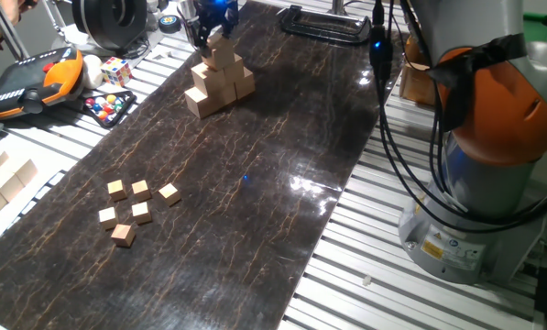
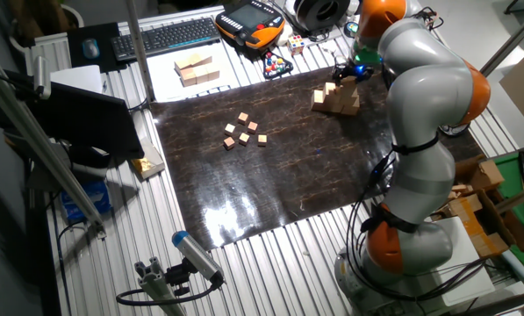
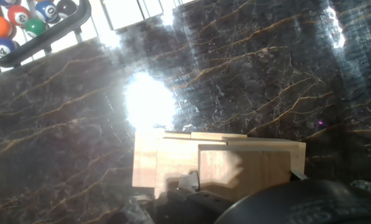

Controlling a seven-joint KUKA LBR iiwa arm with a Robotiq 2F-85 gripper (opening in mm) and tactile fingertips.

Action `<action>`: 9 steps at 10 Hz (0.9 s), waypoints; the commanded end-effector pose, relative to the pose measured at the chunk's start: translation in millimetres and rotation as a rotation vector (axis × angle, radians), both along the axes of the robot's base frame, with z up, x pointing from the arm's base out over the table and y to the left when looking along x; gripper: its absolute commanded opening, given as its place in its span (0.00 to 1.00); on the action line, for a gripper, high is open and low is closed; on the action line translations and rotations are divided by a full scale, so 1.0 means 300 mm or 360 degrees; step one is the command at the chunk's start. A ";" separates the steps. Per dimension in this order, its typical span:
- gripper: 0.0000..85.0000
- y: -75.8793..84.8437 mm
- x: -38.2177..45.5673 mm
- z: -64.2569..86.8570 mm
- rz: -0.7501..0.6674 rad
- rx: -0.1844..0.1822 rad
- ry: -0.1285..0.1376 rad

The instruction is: Stack the blocks into a pyramid shape

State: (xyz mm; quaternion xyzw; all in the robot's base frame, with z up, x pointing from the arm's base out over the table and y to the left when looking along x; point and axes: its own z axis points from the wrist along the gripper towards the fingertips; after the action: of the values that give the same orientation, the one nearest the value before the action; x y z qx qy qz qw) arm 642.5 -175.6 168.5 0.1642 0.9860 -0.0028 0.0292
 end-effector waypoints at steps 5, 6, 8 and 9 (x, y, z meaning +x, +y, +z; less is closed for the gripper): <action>0.59 0.001 0.003 -0.005 -0.0005 0.0010 -0.0013; 0.60 0.003 0.005 -0.004 -0.0005 0.0010 -0.0013; 0.61 0.009 0.007 -0.001 -0.0005 0.0010 -0.0013; 0.61 0.010 0.007 -0.001 -0.0005 0.0010 -0.0013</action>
State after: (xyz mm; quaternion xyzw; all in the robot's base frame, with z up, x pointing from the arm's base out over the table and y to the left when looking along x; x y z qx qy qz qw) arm 644.7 -172.6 168.1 0.1661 0.9856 0.0010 0.0328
